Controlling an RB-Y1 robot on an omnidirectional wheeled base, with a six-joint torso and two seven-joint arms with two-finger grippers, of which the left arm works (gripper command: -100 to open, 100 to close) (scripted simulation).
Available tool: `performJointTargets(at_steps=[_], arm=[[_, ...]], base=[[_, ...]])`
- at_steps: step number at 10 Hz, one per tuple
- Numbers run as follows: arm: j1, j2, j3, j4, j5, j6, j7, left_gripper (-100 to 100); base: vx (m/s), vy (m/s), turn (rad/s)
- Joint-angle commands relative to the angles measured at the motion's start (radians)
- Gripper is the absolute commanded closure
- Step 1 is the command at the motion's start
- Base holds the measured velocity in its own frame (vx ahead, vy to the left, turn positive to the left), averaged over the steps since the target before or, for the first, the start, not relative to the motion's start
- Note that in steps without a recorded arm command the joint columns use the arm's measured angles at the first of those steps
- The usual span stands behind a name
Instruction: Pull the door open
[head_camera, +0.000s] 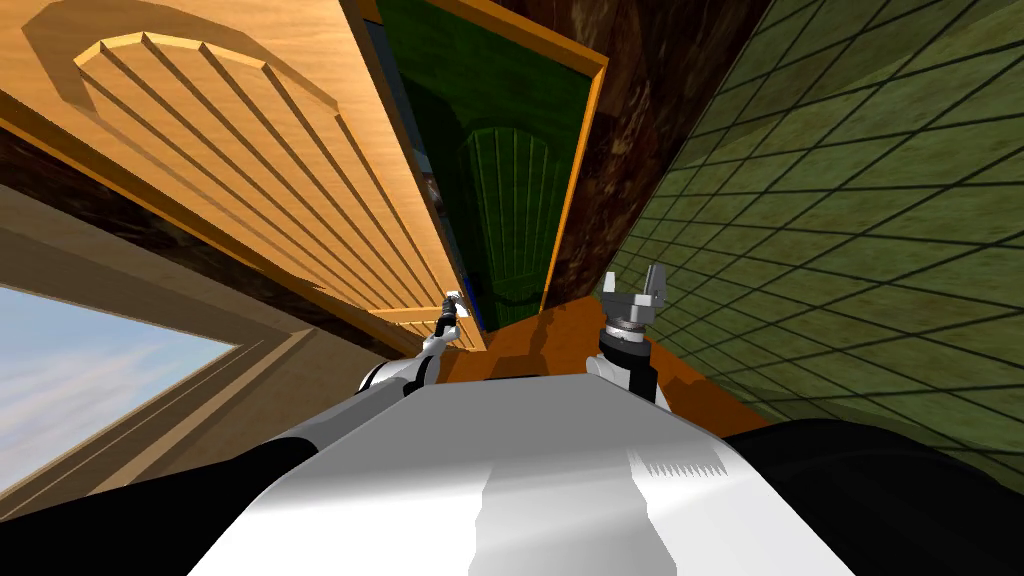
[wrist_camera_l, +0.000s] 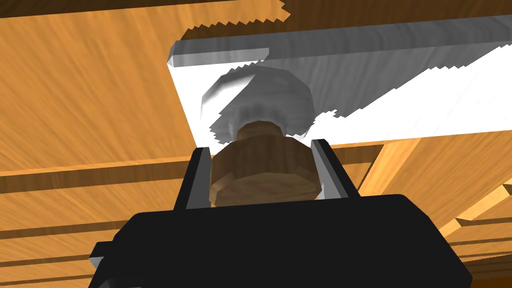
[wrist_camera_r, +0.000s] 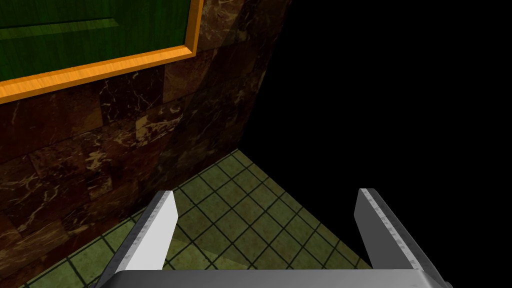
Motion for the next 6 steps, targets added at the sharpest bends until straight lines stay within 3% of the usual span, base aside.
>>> performJointTargets(at_steps=[1,6], arm=[[-0.003,0.009,0.004,0.014,0.002,-0.006,0.002,100],[-0.003,0.011,0.0,0.013,0.0,-0.006,0.006,100]], base=[[-0.203,0.003,0.016],[-0.228,0.037,0.006]])
